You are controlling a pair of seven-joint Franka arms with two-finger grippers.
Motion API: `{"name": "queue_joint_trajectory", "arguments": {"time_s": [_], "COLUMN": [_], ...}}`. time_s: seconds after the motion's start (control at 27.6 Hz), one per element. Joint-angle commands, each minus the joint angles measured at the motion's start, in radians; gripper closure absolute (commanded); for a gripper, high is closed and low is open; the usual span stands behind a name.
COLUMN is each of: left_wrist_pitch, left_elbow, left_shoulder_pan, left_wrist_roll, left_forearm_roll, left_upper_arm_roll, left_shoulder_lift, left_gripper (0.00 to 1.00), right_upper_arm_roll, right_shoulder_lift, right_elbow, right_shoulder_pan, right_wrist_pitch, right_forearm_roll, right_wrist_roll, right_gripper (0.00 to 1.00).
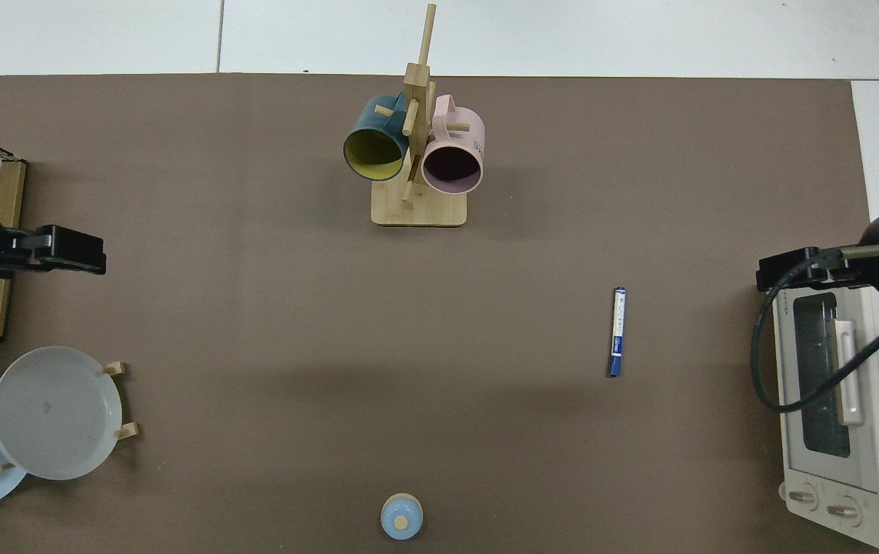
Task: Put markers into pen holder
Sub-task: 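Reach the right gripper down to the blue-capped marker and grasp it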
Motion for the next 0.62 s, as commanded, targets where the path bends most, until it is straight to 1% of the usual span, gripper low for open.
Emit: {"name": "queue_joint_trajectory", "arguments": {"time_s": [0.0, 0.11, 0.18, 0.4, 0.58], "left_wrist_pitch": [0.013, 0.013, 0.013, 0.013, 0.011], "left_elbow": [-0.045, -0.054, -0.054, -0.059, -0.063], "left_shoulder_pan": [0.015, 0.015, 0.015, 0.015, 0.013], "left_wrist_roll": [0.008, 0.016, 0.016, 0.017, 0.019], "left_forearm_roll": [0.006, 0.004, 0.004, 0.004, 0.004], "left_upper_arm_roll": [-0.008, -0.008, -0.008, -0.008, -0.008], "left_shoulder_lift": [-0.024, -0.025, -0.025, -0.025, -0.024], "left_gripper": [0.00, 0.00, 0.00, 0.00, 0.00], "right_upper_arm_roll": [-0.002, -0.002, -0.002, -0.002, -0.002], "right_shoulder_lift": [0.057, 0.094, 0.111, 0.154, 0.207], "right_elbow": [-0.022, -0.031, -0.054, -0.138, -0.152], "right_shoulder_pan": [0.027, 0.047, 0.048, 0.068, 0.068], "right_wrist_pitch": [0.050, 0.087, 0.114, 0.278, 0.324], "right_forearm_roll": [0.018, 0.018, 0.018, 0.018, 0.017], "right_wrist_roll": [0.017, 0.042, 0.044, 0.045, 0.048], "right_gripper": [0.00, 0.00, 0.00, 0.00, 0.00]}}
